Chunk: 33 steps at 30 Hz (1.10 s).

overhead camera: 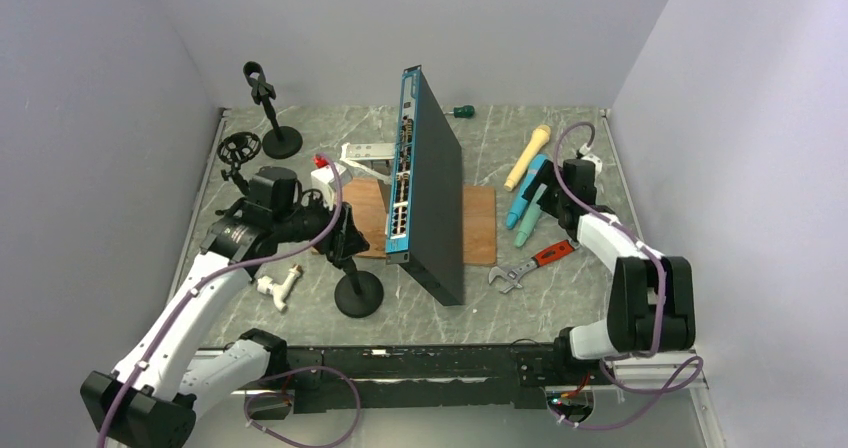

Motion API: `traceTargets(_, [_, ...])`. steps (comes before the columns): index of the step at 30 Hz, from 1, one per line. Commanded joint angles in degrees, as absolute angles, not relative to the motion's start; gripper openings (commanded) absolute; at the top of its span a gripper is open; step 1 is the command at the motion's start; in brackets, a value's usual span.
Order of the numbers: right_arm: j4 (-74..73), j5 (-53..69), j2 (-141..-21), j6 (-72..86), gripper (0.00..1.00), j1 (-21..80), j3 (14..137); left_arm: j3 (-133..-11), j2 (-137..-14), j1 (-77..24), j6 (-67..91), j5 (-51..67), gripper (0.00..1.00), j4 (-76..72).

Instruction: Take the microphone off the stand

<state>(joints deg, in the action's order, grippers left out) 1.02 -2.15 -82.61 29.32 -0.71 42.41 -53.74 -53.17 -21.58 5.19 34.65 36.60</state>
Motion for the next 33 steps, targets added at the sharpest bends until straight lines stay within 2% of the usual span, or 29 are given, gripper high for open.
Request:
traceTargets(1, [-5.6, -10.3, -75.9, 26.0, 0.92, 2.3, 47.2, -60.8, -54.0, -21.8, 4.1, 30.6, 0.73, 45.4])
traceTargets(4, [-11.1, -12.4, -71.2, 24.9, 0.94, 3.9, 51.4, -66.2, -52.3, -21.8, 3.7, 27.6, 0.95, 44.8])
traceTargets(5, [-12.7, -12.6, -69.7, 24.6, 0.96, 4.3, 53.1, -68.8, -51.9, -21.8, 3.5, 26.6, 0.99, 44.4])
traceTargets(13, [-25.9, -10.7, -62.7, 21.7, 1.00, 10.2, 68.9, -76.7, -46.5, -21.8, 6.8, 16.2, 0.99, 31.0])
traceTargets(21, [-30.0, -2.2, -50.3, 17.6, 1.00, 10.8, 79.7, -65.5, -29.0, -21.8, 9.2, 5.3, 0.99, 3.1])
traceTargets(29, [-21.7, 5.0, -35.8, 14.3, 1.00, 10.7, 80.9, -60.9, -22.0, -21.8, 8.7, 0.2, 0.99, -3.3])
traceTargets(33, [-19.8, -0.6, -31.3, 14.7, 1.00, 10.7, 79.3, -60.8, -21.5, -21.8, 8.6, 0.2, 1.00, -4.1])
